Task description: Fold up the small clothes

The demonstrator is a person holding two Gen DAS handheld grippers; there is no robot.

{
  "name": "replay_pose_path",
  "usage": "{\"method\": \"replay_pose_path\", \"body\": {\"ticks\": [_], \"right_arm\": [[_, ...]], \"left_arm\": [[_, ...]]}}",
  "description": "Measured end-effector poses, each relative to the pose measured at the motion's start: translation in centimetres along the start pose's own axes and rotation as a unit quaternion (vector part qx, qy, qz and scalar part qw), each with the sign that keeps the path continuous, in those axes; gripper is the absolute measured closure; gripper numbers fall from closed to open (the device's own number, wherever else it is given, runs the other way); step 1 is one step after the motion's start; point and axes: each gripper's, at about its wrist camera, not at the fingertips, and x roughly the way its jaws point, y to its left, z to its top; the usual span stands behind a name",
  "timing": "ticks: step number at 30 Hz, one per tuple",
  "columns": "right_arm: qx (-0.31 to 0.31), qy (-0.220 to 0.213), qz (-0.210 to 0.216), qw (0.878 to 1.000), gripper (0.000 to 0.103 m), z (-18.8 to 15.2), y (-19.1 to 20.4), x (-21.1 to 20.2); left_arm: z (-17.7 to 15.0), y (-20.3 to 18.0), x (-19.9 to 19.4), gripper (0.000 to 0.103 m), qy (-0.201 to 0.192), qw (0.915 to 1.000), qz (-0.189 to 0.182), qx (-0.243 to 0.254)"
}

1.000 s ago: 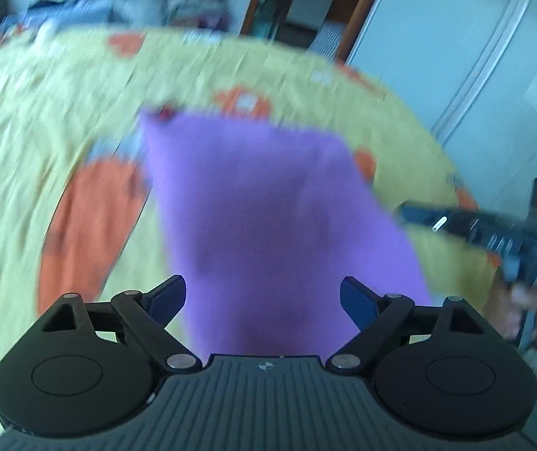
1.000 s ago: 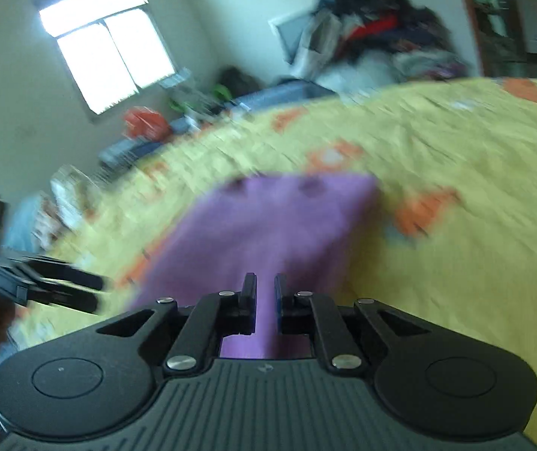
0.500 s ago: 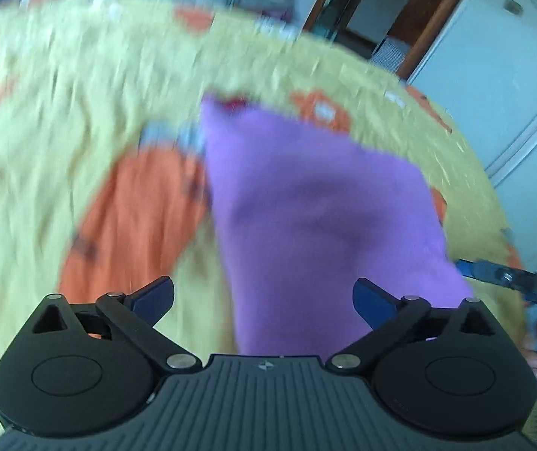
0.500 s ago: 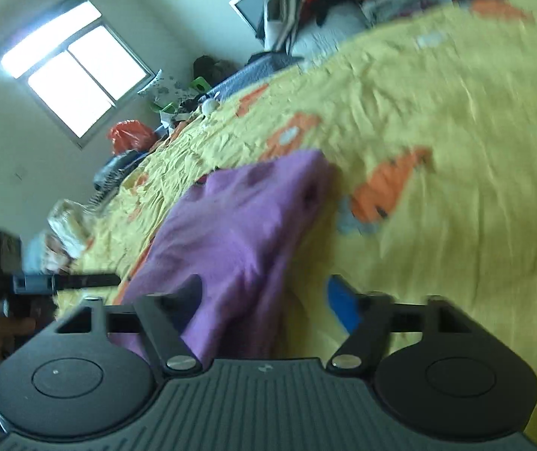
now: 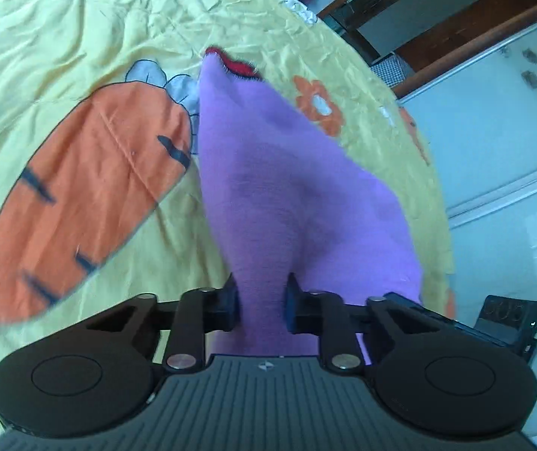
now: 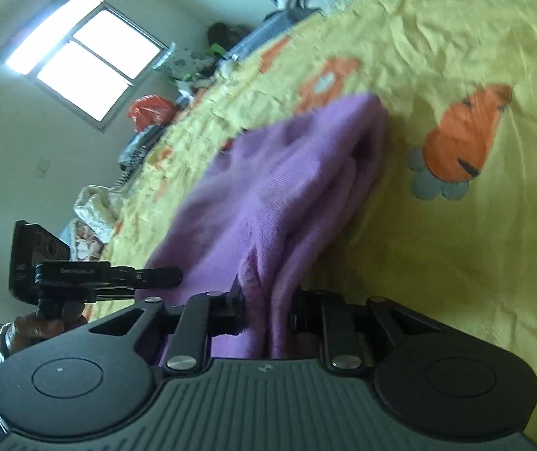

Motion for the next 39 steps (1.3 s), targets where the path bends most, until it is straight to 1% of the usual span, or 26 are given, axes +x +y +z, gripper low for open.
{"method": "replay_pose_path", "body": {"ticks": [2,3,4,5,6,7,8,9,10,12,14,15,16,17,18,19,20,22,23,25,26,29,31,33,34,39], "right_arm": [[-0.015,-0.006,0.010,1.000,0.085,-0.5,1.4,-1.9],[-0.021,-0.008,0.011,1.000,0.085,-0.8,2.0,-2.7],[-0.019,-0.006,0.000,1.000,0.078,-1.1,2.3,-2.9],[-0.027,-0.002,-0.012,1.000,0.068,-1.3,2.3,-2.7],[-0.035,0.013,-0.023,0.999,0.054,-1.6,2.2,-2.1],[-0.031,0.026,-0.051,0.998,0.029,-1.8,1.8,-1.9],[-0.032,0.012,-0.088,0.996,0.024,-2.4,1.8,-2.2],[-0.043,-0.005,-0.098,0.994,0.024,-3.2,2.0,-3.2],[-0.050,-0.009,-0.076,0.996,0.024,-4.2,2.1,-4.4],[-0.055,-0.020,-0.047,0.997,0.024,-6.2,2.3,-6.3],[-0.096,-0.021,-0.057,0.994,0.027,-8.3,3.3,-7.3],[-0.122,-0.017,-0.075,0.990,0.033,-9.3,3.8,-7.1],[-0.158,-0.005,-0.127,0.979,0.043,-10.1,4.5,-6.4],[-0.196,-0.008,-0.194,0.961,0.041,-10.6,5.2,-6.0],[-0.221,-0.026,-0.217,0.950,0.041,-11.2,5.6,-6.7],[-0.235,-0.049,-0.201,0.950,0.042,-10.9,6.2,-7.2],[-0.242,-0.067,-0.187,0.950,0.043,-10.2,6.7,-7.3],[-0.275,-0.095,-0.203,0.935,0.042,-8.6,8.3,-6.3],[-0.292,-0.098,-0.208,0.928,0.046,-7.6,8.9,-5.1],[-0.295,-0.083,-0.199,0.931,0.054,-5.3,9.1,-2.5],[-0.294,-0.071,-0.200,0.932,0.055,-4.4,8.9,-1.2],[-0.303,-0.045,-0.231,0.924,0.055,-3.0,8.3,1.6],[-0.290,-0.034,-0.231,0.928,0.055,-2.4,7.4,2.7],[-0.283,-0.034,-0.228,0.931,0.056,-2.3,6.7,3.1],[-0.282,-0.033,-0.228,0.932,0.055,-2.3,6.4,3.2],[-0.277,-0.040,-0.228,0.933,0.055,-1.5,5.8,4.0]], "left_arm": [[-1.2,-0.8,-1.9,0.081,-0.001,1.0000,-0.003,-0.001],[-1.7,-0.8,-2.3,0.076,0.002,1.0000,0.000,-0.007],[-2.2,-0.6,-2.2,0.070,0.007,0.9998,0.011,-0.013],[-2.5,-0.4,-1.6,0.061,0.021,0.9993,0.032,-0.007],[-2.7,-0.1,-1.2,0.046,0.027,0.9985,0.049,-0.001],[-3.5,0.1,-1.6,0.038,0.012,0.9979,0.063,-0.004],[-4.5,-0.1,-2.2,0.035,0.000,0.9983,0.059,0.006],[-5.6,-0.3,-2.9,0.027,-0.005,0.9988,0.044,0.020],[-7.0,-0.5,-3.5,0.024,-0.008,0.9992,0.032,0.024],[-9.8,-0.7,-3.7,0.027,0.005,0.9993,0.023,0.029],[-12.4,-1.3,-2.6,0.033,0.021,0.9968,0.046,0.061],[-13.4,-2.2,-2.6,0.031,0.006,0.9925,0.065,0.103],[-13.8,-3.2,-2.6,0.039,0.007,0.9856,0.096,0.139],[-13.9,-4.2,-2.8,0.038,-0.005,0.9795,0.120,0.162],[-13.6,-5.1,-3.4,0.028,-0.028,0.9763,0.124,0.175],[-13.0,-5.9,-3.8,0.014,-0.049,0.9737,0.123,0.186],[-12.2,-6.9,-3.9,0.009,-0.073,0.9695,0.125,0.198],[-10.5,-8.9,-3.2,0.006,-0.113,0.9581,0.138,0.224],[-9.6,-9.7,-2.4,0.006,-0.121,0.9550,0.143,0.230],[-8.2,-10.8,-0.3,0.007,-0.128,0.9561,0.140,0.224],[-7.5,-11.1,1.1,0.007,-0.126,0.9571,0.140,0.221],[-6.3,-11.0,3.9,0.010,-0.134,0.9547,0.162,0.210],[-5.8,-10.1,5.2,0.011,-0.132,0.9550,0.176,0.198],[-5.4,-9.4,6.2,0.009,-0.134,0.9495,0.195,0.206],[-5.4,-9.0,6.6,0.005,-0.135,0.9486,0.197,0.207],[-4.6,-8.3,7.2,0.000,-0.140,0.9476,0.197,0.208]]}}
